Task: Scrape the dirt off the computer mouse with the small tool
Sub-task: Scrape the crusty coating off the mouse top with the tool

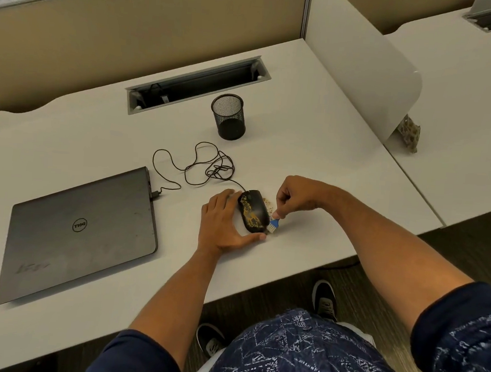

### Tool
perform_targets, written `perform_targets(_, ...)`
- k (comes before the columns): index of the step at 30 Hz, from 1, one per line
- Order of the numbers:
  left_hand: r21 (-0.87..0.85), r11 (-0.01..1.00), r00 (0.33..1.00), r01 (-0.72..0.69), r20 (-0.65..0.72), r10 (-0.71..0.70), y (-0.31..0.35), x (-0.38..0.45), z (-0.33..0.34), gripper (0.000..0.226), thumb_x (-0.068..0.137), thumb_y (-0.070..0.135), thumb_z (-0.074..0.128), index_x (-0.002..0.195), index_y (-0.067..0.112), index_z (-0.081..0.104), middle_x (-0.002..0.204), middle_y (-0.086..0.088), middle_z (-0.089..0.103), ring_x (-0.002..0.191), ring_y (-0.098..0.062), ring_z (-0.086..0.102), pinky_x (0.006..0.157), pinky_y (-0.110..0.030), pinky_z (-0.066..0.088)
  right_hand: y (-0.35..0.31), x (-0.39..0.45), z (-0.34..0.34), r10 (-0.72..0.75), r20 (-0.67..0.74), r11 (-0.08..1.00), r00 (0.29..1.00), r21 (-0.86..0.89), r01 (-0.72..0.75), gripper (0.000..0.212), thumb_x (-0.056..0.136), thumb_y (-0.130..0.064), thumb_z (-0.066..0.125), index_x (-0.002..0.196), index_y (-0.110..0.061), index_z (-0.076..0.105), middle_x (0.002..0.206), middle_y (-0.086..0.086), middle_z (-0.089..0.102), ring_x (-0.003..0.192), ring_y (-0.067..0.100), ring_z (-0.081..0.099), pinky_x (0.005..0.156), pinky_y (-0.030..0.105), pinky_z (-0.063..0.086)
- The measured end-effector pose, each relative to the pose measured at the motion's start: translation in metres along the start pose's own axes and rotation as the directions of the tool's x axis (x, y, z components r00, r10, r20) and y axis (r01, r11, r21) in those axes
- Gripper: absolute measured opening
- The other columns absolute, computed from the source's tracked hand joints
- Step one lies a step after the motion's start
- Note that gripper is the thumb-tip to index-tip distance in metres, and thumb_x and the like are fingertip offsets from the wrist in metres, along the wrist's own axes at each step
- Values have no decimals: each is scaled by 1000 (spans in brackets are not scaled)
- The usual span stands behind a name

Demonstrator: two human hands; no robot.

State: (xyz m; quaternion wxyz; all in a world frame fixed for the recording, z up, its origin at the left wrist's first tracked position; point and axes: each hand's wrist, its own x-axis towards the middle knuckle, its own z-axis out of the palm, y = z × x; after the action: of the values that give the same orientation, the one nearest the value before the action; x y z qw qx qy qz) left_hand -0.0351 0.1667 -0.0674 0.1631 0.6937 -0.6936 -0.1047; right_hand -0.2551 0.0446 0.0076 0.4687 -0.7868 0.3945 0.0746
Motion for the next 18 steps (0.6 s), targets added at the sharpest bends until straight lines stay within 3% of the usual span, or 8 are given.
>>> perform_targets(4, 0, 1000, 1000, -1, 5, 1, 0, 0, 0, 122, 55, 104, 53, 148, 26, 42, 149, 1, 45, 136, -21, 40, 107, -37, 34, 0, -1, -5, -10, -144, 991, 989, 128, 29, 18, 77, -30, 84, 71, -14, 80, 58, 4, 61, 57, 14, 41, 57, 30, 33)
perform_targets(9, 3, 1000, 1000, 0, -2, 0, -1, 0, 1, 122, 55, 103, 54, 148, 26, 43, 149, 1, 45, 136, -21, 41, 107, -39, 36, -1, -2, -7, -3, -102, 999, 995, 41, 7, 18, 79, -28, 83, 73, -11, 79, 56, 0, 59, 52, 9, 40, 55, 27, 32)
perform_targets(11, 4, 1000, 1000, 1, 0, -1, -1, 0, 1, 122, 55, 103, 54, 149, 27, 42, 150, 1, 45, 137, -21, 41, 108, -40, 36, -2, 0, -10, 14, -184, 997, 983, 79, 1, 19, 78, -28, 83, 71, -11, 78, 55, -1, 60, 51, 8, 42, 56, 27, 35)
perform_targets(13, 5, 1000, 1000, 0, 7, 0, -2, 0, 1, 122, 56, 103, 53, 150, 27, 41, 151, 1, 44, 138, -22, 40, 109, -40, 36, -3, 2, -12, 22, -274, 989, 961, 144, 19, 21, 78, -30, 83, 72, -11, 79, 64, 9, 68, 59, 14, 50, 61, 29, 38)
perform_targets(15, 9, 1000, 1000, -2, 16, 2, -2, 0, 1, 122, 56, 103, 52, 150, 27, 40, 152, 1, 44, 138, -22, 39, 109, -40, 35, -3, 4, -9, 14, -280, 984, 960, 174, 37, 23, 79, -31, 83, 75, -9, 79, 76, 21, 71, 71, 25, 58, 67, 33, 40)
perform_targets(18, 11, 1000, 1000, 0, 10, 0, 0, 0, 1, 122, 55, 103, 53, 149, 27, 41, 151, 1, 44, 137, -21, 40, 108, -38, 35, 1, 10, -1, 52, -310, 984, 949, 178, 5, 24, 81, -32, 82, 77, -8, 79, 64, 11, 65, 61, 20, 51, 60, 29, 37)
